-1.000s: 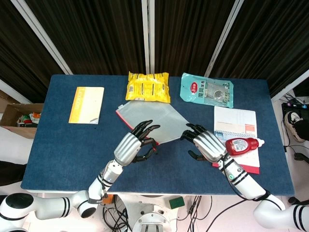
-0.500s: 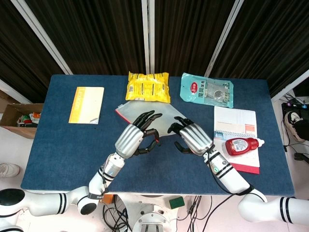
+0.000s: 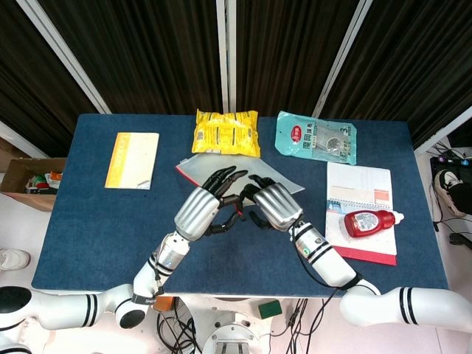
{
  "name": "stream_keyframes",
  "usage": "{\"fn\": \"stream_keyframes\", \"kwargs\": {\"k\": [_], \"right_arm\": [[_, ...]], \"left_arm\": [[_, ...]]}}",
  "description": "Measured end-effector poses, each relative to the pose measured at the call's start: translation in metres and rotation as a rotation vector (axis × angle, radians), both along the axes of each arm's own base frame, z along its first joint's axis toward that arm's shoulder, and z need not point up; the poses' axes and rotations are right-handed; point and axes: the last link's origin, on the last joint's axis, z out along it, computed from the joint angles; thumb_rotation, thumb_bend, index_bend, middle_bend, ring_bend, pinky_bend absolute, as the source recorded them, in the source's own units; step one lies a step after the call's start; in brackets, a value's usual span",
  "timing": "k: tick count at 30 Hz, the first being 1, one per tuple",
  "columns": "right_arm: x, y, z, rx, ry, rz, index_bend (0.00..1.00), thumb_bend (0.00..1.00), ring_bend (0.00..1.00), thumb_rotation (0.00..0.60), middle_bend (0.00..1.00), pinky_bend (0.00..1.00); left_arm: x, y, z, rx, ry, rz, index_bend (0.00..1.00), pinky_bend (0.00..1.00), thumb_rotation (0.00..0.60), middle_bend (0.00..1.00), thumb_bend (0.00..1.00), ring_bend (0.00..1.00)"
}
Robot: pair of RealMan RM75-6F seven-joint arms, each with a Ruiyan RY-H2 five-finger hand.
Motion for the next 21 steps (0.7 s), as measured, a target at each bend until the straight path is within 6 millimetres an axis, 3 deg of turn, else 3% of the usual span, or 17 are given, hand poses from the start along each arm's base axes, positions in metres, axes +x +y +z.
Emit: {"fn": "stream_keyframes", "kwargs": {"k": [14, 21], "right_arm": [[0.007, -0.013, -0.008, -0.012, -0.022, 0.004, 0.44, 0.49, 0.12, 0.6, 0.36, 0.3], [0.009, -0.017, -0.013, -0.008, -0.028, 0.005, 0.51, 0.42, 0.15, 0.6, 0.4, 0.31]], "left_arm": [[-0.004, 0.002, 0.003, -0.032, -0.026, 0.027, 0.67, 0.1, 0.6, 0.06, 0.57, 0.0], [-0.007, 0.004, 0.004, -0.038, -0.029, 0.04, 0.67, 0.1, 0.6, 0.06, 0.57, 0.0]]}}
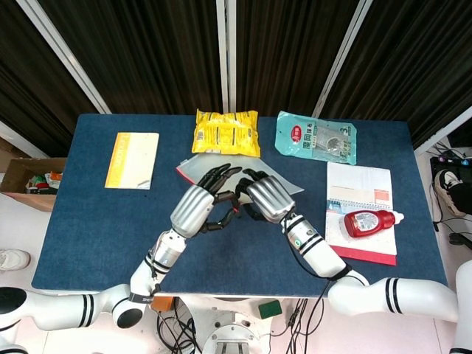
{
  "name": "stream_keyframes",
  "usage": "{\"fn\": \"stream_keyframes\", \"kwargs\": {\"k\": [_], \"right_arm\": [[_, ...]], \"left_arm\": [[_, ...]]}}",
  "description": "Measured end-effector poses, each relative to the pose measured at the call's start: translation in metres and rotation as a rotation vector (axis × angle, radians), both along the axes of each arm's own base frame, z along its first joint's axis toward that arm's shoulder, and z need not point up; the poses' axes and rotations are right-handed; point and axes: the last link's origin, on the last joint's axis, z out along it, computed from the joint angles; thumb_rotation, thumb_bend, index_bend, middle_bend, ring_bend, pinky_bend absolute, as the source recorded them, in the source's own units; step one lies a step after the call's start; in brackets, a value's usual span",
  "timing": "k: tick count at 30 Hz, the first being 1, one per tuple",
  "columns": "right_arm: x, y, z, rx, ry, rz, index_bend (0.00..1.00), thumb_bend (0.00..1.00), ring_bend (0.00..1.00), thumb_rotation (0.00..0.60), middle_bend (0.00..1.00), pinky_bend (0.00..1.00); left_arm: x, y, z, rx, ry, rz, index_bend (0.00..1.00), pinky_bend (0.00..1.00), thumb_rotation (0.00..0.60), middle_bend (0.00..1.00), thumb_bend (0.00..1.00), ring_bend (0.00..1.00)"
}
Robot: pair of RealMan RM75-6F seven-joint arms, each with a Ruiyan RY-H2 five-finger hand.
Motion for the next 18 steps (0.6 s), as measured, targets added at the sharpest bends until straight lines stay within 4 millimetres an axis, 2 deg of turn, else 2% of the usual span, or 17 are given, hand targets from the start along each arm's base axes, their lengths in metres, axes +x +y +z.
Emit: {"fn": "stream_keyframes", "kwargs": {"k": [5, 13, 15, 18], "right_arm": [[0.002, -0.003, -0.004, -0.008, -0.015, 0.013, 0.55, 0.33, 0.17, 0.6, 0.43, 0.32], [0.003, -0.008, -0.008, -0.028, -0.028, 0.022, 0.64, 0.33, 0.21, 0.6, 0.48, 0.33], [0.003, -0.008, -0.009, -0.026, -0.026, 0.023, 0.64, 0.34, 0.21, 0.6, 0.48, 0.34], [0.003, -0.009, -0.011, -0.019, -0.025, 0.025, 0.65, 0.44, 0.21, 0.6, 0.48, 0.34]], "left_arm": [[-0.003, 0.001, 0.0, -0.004, 0.0, 0.011, 0.67, 0.1, 0.6, 0.06, 0.57, 0.0], [-0.009, 0.003, 0.001, -0.002, -0.003, 0.032, 0.67, 0.1, 0.6, 0.06, 0.57, 0.0], [-0.011, 0.004, 0.001, -0.005, -0.004, 0.039, 0.66, 0.1, 0.6, 0.06, 0.57, 0.0], [-0.014, 0.004, 0.0, -0.01, -0.008, 0.049, 0.66, 0.1, 0.6, 0.06, 0.57, 0.0]]}}
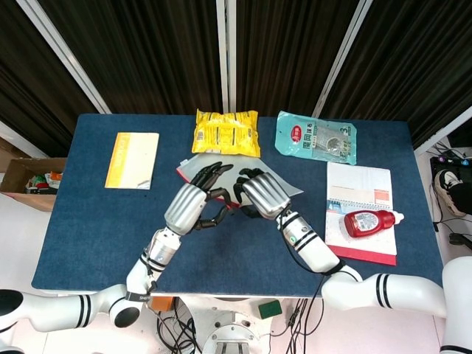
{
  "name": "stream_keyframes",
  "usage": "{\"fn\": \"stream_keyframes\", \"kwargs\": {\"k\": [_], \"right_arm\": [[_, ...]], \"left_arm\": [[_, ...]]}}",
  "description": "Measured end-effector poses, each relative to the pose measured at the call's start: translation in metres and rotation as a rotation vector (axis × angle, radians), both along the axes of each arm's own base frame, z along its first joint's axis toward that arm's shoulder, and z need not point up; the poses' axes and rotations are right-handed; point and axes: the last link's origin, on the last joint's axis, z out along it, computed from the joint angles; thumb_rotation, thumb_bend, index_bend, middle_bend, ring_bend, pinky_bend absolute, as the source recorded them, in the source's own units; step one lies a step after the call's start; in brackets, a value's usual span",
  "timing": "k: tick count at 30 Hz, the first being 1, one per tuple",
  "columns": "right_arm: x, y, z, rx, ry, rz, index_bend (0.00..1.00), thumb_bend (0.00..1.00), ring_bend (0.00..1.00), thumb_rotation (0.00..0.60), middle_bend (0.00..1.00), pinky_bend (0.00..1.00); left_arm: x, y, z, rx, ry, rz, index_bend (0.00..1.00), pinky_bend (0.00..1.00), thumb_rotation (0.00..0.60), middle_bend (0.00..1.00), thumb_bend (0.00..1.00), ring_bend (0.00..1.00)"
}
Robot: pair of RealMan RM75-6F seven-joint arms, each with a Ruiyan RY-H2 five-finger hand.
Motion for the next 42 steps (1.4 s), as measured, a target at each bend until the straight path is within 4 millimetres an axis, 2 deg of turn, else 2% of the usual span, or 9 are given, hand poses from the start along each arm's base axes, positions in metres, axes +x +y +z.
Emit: {"fn": "stream_keyframes", "kwargs": {"k": [4, 6, 9, 27, 42], "right_arm": [[0.001, 0.0, -0.002, 0.009, 0.002, 0.008, 0.65, 0.53, 0.21, 0.6, 0.48, 0.34], [0.002, 0.0, -0.002, 0.01, 0.004, 0.014, 0.66, 0.62, 0.21, 0.6, 0.48, 0.34], [0.003, 0.0, 0.0, 0.007, -0.001, 0.021, 0.68, 0.68, 0.22, 0.6, 0.48, 0.34], [-0.012, 0.006, 0.02, -0.007, -0.06, 0.014, 0.73, 0.69, 0.22, 0.6, 0.48, 0.34], [-0.019, 0.024, 0.033, -0.007, -0.051, 0.058, 0.74, 0.72, 0.22, 0.6, 0.48, 0.34]], "left_arm": [[-0.003, 0.001, -0.001, -0.01, -0.014, 0.013, 0.65, 0.1, 0.6, 0.06, 0.58, 0.0], [-0.005, 0.001, -0.001, -0.019, -0.022, 0.019, 0.65, 0.11, 0.6, 0.06, 0.59, 0.0], [-0.01, 0.0, -0.004, -0.03, -0.023, 0.027, 0.64, 0.11, 0.6, 0.06, 0.59, 0.0], [-0.043, 0.0, -0.03, -0.077, -0.129, 0.145, 0.62, 0.11, 0.6, 0.06, 0.59, 0.0], [-0.049, 0.005, -0.038, -0.111, -0.105, 0.179, 0.62, 0.11, 0.6, 0.06, 0.59, 0.0]]}}
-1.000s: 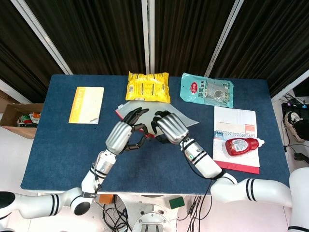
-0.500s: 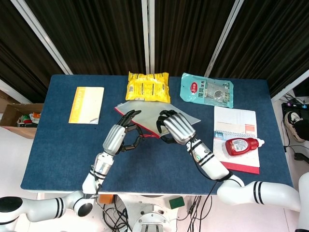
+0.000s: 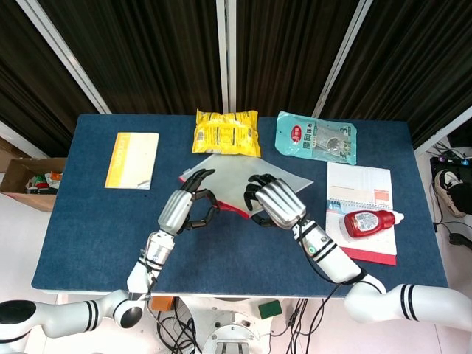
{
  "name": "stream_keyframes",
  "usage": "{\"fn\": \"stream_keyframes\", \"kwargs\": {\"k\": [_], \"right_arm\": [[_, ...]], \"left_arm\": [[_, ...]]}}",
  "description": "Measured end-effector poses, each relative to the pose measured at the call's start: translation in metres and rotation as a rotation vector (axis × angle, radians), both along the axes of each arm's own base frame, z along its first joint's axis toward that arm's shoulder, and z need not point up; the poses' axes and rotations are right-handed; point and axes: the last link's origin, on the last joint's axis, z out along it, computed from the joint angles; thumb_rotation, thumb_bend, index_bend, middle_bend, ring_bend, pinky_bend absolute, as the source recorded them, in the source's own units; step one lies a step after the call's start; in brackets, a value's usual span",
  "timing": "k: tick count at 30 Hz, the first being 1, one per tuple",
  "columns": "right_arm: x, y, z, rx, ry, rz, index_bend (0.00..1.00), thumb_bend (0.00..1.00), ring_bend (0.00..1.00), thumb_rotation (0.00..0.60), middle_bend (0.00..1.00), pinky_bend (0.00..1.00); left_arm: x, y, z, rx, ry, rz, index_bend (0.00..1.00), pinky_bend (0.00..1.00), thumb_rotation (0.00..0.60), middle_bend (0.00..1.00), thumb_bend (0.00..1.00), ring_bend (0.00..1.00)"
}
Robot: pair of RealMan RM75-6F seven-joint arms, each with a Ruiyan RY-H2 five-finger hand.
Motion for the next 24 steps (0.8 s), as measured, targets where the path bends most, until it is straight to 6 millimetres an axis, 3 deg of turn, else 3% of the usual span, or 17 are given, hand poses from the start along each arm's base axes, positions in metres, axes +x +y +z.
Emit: {"fn": "stream_keyframes", "kwargs": {"k": [8, 24], "right_arm": [[-0.006, 0.018, 0.01, 0.008, -0.015, 0.044, 0.75, 0.72, 0.22, 0.6, 0.48, 0.34], [-0.04, 0.059, 0.035, 0.052, -0.026, 0.076, 0.76, 0.72, 0.22, 0.6, 0.49, 0.34]], "left_arm": [[-0.012, 0.004, -0.004, 0.003, 0.05, 0.029, 0.62, 0.11, 0.6, 0.06, 0.59, 0.0], [-0.064, 0.031, -0.013, 0.028, 0.256, 0.17, 0.61, 0.11, 0.6, 0.06, 0.59, 0.0]]}}
